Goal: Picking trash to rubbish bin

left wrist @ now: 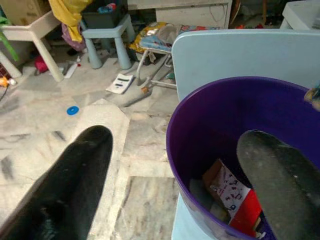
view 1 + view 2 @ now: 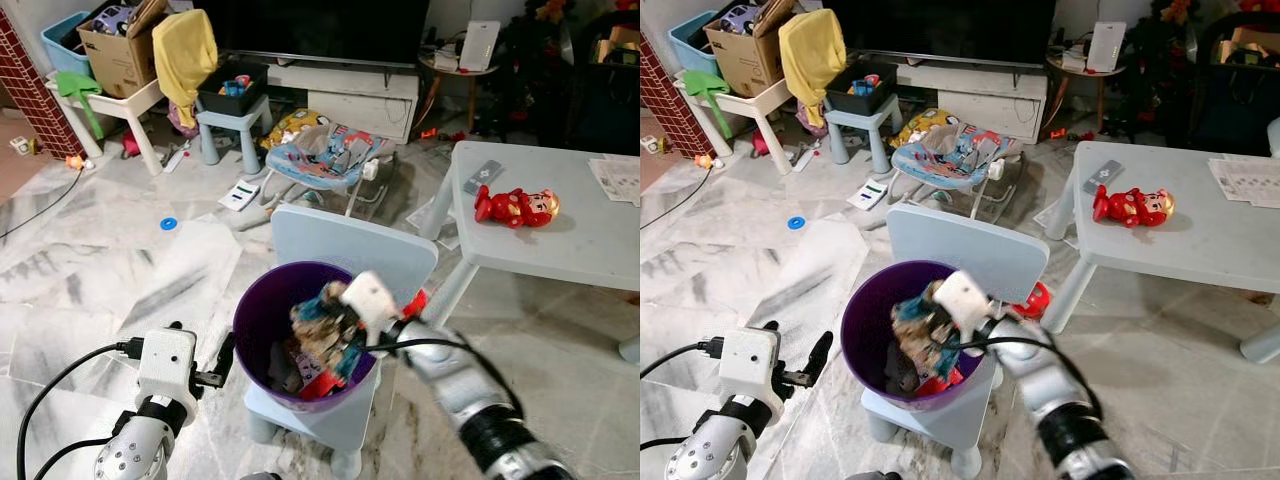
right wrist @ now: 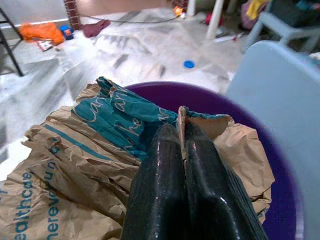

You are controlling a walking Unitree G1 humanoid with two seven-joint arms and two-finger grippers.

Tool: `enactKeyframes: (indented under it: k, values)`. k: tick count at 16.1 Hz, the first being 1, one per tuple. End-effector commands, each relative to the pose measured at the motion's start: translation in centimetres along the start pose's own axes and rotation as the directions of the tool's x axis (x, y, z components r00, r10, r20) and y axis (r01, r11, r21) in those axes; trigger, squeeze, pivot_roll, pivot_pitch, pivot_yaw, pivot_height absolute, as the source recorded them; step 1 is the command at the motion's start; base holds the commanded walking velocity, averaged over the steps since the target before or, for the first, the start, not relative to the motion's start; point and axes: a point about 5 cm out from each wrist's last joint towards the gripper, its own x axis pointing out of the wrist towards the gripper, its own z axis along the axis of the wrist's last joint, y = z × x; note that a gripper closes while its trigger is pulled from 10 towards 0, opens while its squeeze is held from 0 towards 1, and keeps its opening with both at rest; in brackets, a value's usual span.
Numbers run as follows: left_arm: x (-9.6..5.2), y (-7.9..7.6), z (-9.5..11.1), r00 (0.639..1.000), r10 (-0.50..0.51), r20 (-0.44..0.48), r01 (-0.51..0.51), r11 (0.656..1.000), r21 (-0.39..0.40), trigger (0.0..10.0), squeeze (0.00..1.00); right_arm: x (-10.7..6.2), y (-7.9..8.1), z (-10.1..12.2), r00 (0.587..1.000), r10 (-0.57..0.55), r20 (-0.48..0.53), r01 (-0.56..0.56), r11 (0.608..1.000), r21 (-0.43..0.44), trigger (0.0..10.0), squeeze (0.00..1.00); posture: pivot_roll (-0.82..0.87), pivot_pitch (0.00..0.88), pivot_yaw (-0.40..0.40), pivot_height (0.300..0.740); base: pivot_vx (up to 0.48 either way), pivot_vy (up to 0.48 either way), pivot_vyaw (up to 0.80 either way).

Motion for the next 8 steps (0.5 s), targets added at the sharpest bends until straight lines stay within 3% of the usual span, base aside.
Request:
enactKeyframes:
  k: [1, 3, 5, 7, 8]
  values:
    - [-0.1, 0.1, -0.3, 1.000, 0.003, -0.002, -0.003, 1.000, 0.015, 10.0, 1.00, 0.5, 0.0, 0.0, 1.000, -0.003, -0.005, 0.003, 1.000, -0.019, 0.0, 0.00, 0.14, 0.096, -0.028, 0.740, 0.000, 0.000, 0.00]
    - [0.2, 0.1, -0.6, 1.000, 0.003, -0.001, -0.003, 1.000, 0.020, 10.0, 1.00, 1.4, 0.5, 0.4, 0.999, -0.029, 0.032, 0.027, 0.999, 0.046, 0.0, 0.00, 0.14, 0.099, -0.028, 0.740, 0.000, 0.000, 0.00]
    - [0.4, 0.3, -1.5, 1.000, 0.004, -0.013, -0.003, 1.000, 0.022, 10.0, 1.00, 2.0, 0.0, 1.4, 0.986, -0.130, 0.103, 0.112, 0.980, 0.166, 0.0, 0.00, 0.14, 0.100, -0.028, 0.740, 0.000, 0.000, 0.00]
    - [0.6, 0.4, -1.9, 1.000, 0.005, -0.017, -0.005, 1.000, 0.022, 10.0, 1.00, 2.3, 0.1, 1.3, 0.984, -0.144, 0.106, 0.116, 0.966, 0.232, 0.0, 0.00, 0.14, 0.101, -0.027, 0.740, 0.000, 0.000, 0.00]
    - [0.8, 0.5, -2.3, 1.000, 0.007, -0.020, -0.006, 1.000, 0.022, 10.0, 1.00, 2.4, 0.2, 1.2, 0.983, -0.157, 0.098, 0.128, 0.960, 0.250, 8.1, 0.00, 0.14, 0.101, -0.027, 0.740, 0.000, 0.000, 0.00]
